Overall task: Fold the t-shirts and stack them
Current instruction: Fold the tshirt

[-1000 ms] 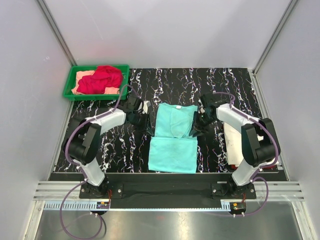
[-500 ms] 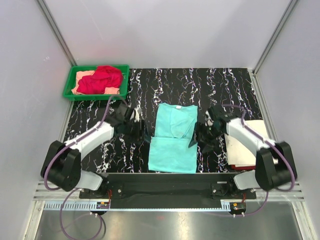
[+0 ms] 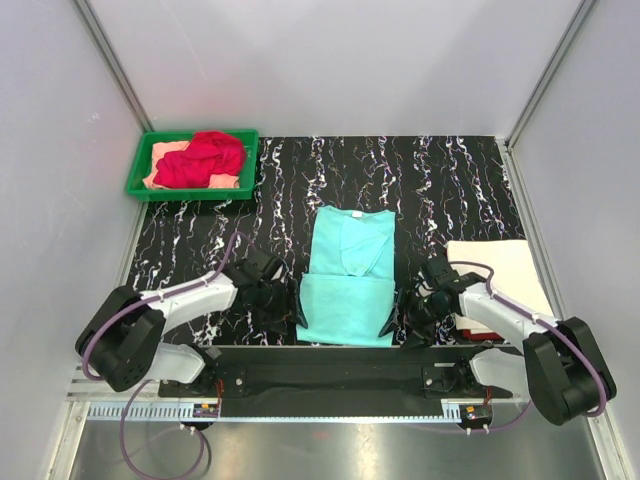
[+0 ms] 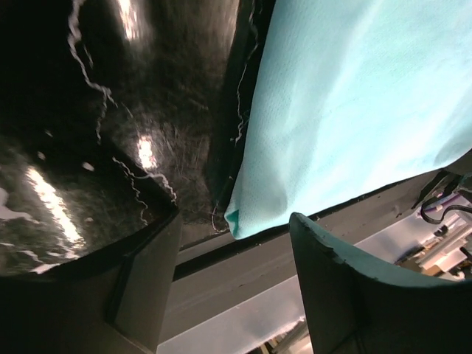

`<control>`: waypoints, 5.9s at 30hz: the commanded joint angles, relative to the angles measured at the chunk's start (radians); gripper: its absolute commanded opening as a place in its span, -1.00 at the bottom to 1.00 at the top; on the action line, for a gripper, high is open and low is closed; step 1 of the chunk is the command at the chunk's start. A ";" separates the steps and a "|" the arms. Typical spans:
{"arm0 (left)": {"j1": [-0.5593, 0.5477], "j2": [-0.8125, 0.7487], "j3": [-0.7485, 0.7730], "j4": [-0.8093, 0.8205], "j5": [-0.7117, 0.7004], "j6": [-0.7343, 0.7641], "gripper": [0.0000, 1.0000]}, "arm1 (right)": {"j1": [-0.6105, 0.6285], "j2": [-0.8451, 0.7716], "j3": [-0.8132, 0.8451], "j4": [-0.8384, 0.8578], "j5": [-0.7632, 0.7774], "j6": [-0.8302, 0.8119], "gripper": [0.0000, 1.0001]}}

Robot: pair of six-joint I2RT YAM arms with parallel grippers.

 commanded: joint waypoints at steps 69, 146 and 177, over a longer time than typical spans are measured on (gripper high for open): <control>-0.099 0.079 -0.142 0.197 -0.026 -0.158 -0.75 | 0.025 0.118 -0.070 0.252 0.090 0.090 -0.82; 0.100 0.238 0.756 -0.145 -0.106 0.187 0.09 | -0.344 1.369 1.903 -0.184 -0.190 -0.211 0.24; 0.089 -0.091 0.424 -0.298 -0.238 0.000 0.32 | 0.064 0.677 0.653 0.333 0.076 0.407 0.22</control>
